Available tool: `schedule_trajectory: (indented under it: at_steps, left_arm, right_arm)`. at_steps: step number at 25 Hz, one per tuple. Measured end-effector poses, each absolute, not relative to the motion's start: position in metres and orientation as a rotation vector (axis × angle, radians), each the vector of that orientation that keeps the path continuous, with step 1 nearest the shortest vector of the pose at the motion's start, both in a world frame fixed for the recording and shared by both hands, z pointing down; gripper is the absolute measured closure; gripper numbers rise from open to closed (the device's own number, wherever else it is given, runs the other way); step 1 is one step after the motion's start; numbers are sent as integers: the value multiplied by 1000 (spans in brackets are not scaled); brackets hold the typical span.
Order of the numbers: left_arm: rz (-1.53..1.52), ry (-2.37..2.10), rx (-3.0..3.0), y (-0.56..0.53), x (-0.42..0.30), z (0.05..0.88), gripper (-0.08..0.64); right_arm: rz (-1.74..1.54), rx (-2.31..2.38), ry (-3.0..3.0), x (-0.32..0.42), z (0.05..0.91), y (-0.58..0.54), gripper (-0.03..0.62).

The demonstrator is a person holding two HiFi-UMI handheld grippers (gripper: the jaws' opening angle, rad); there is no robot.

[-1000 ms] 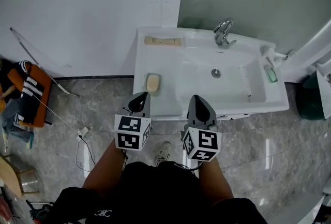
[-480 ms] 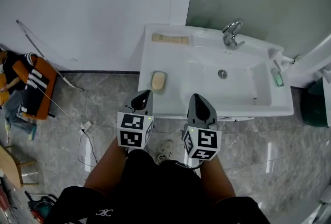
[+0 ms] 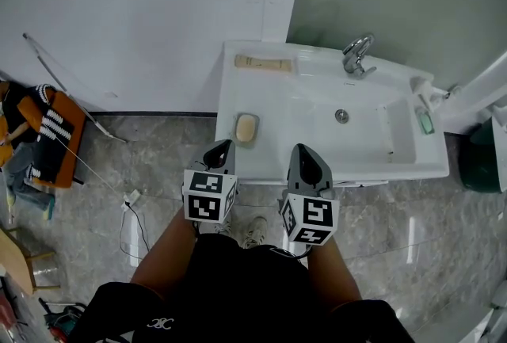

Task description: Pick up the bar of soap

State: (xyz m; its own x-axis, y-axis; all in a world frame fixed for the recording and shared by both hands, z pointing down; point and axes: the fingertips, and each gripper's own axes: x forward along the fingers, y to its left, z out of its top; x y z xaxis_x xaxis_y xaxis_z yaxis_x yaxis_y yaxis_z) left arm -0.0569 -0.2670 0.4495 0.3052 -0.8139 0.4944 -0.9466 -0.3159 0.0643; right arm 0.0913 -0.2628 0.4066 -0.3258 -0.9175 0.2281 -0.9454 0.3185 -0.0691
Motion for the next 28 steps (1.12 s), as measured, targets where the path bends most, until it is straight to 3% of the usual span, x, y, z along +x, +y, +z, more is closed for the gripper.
schedule_trajectory:
  at_steps: [14,28]
  left_arm:
    - [742,-1298,2307,-295,-41,496,549]
    - [849,-1189,2262,-330,-33,547,365]
  right_arm:
    - [337,1793,-2340,95,419,-282,588]
    - [384,1848,-2249,119,444,-293,588]
